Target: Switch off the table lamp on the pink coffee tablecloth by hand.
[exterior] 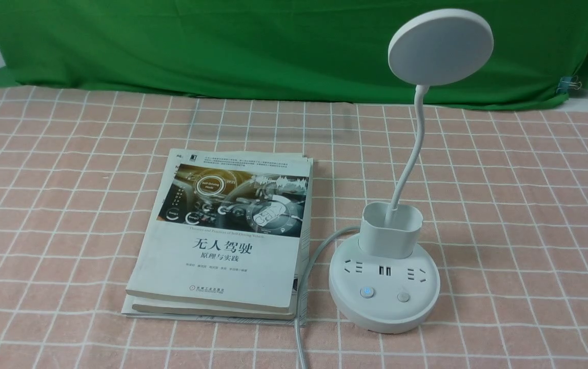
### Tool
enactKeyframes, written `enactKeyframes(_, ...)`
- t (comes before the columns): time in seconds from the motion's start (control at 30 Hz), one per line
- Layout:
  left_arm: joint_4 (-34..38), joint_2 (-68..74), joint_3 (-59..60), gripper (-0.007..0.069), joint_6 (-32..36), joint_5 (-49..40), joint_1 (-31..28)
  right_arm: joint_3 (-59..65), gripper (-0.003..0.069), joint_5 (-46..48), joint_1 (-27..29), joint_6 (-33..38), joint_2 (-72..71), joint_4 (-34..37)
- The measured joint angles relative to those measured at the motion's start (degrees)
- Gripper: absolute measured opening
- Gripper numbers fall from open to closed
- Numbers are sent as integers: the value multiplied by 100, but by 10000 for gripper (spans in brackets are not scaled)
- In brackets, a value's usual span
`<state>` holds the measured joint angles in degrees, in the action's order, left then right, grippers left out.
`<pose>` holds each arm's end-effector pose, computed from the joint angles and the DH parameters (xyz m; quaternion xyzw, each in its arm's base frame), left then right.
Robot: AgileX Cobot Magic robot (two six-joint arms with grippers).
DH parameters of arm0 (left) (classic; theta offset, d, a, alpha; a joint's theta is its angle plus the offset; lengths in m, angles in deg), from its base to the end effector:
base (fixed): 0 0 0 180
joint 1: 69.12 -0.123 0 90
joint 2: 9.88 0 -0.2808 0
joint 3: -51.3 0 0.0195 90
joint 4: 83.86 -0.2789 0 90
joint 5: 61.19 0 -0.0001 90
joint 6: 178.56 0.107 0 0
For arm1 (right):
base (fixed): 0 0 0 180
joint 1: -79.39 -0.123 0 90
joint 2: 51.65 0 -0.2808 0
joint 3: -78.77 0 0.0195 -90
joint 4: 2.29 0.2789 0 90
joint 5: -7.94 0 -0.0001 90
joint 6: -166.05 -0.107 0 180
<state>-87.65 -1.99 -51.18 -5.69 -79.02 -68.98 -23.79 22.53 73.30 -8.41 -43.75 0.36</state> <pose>0.1024 0.0019 0.1788 -0.0294 0.7831 -0.0119 0.6210 0.1029 0.0122 0.1852 -0.0642 0.7629 0.0219 0.6430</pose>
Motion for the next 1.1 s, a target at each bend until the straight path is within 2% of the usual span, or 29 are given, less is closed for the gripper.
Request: enactKeyframes(1.1, 0, 0, 0, 6, 0, 0, 0, 0, 140, 0, 0, 0, 0, 0)
